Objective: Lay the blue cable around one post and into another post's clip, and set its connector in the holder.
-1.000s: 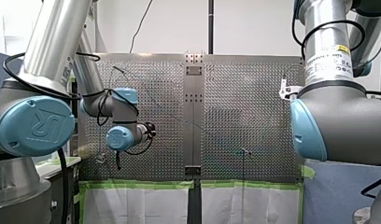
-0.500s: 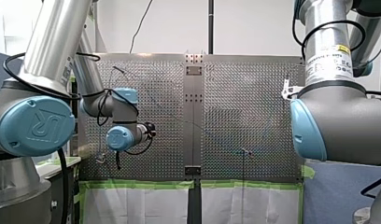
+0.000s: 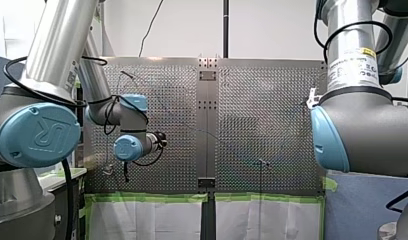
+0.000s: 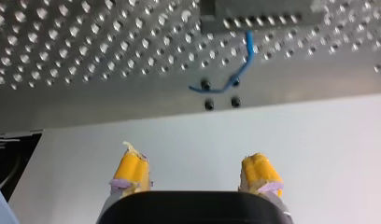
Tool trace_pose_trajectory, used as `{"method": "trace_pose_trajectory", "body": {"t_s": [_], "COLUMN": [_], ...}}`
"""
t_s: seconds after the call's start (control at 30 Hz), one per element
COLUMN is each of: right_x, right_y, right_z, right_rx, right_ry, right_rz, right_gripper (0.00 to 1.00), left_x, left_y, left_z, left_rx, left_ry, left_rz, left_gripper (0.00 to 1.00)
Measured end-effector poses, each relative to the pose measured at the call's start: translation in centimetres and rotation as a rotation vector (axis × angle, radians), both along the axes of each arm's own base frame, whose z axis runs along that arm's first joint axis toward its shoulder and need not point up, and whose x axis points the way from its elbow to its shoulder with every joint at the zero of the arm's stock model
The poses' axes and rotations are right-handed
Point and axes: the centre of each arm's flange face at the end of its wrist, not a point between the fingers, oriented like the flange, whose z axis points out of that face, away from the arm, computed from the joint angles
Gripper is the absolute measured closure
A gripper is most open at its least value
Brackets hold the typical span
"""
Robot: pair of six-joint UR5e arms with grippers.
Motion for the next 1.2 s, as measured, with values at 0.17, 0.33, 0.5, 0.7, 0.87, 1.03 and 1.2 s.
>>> {"method": "trace_pose_trajectory", "body": {"t_s": [0.17, 0.33, 0.5, 0.7, 0.87, 1.03, 1.2], "right_x": [0.1, 0.6, 2.1, 4.9, 7.2, 9.2, 11.2], "right_y": [1.3, 2.9, 4.4, 6.5, 8.5, 10.8, 12.8], "right_z": [1.1, 2.5, 3.7, 4.9, 6.0, 6.8, 5.5], "right_rx": [-0.036, -0.087, -0.130, -0.179, -0.224, -0.261, -0.242], "right_ry": [-0.035, -0.061, -0.036, 0.008, 0.043, 0.065, 0.066], "right_rz": [-0.041, -0.078, -0.068, -0.026, -0.010, -0.010, -0.009], "right_gripper": [0.01, 0.01, 0.01, 0.01, 0.01, 0.01, 0.01], "left_x": [0.0, -0.1, -0.1, -0.2, -0.3, -0.2, 0.0], "left_y": [0.0, -0.1, -0.2, -0.4, -0.2, 0.1, 0.4], "left_z": [0.0, 0.0, 0.0, -0.1, -0.2, -0.2, -0.1], "left_rx": [0.000, -0.008, -0.018, -0.027, -0.022, -0.020, -0.026], "left_ry": [0.002, 0.003, 0.007, 0.010, 0.023, 0.026, 0.014], "left_rz": [-0.001, -0.012, -0.021, -0.039, -0.033, 0.000, 0.032], "left_gripper": [0.00, 0.00, 0.00, 0.00, 0.00, 0.00, 0.00]}}
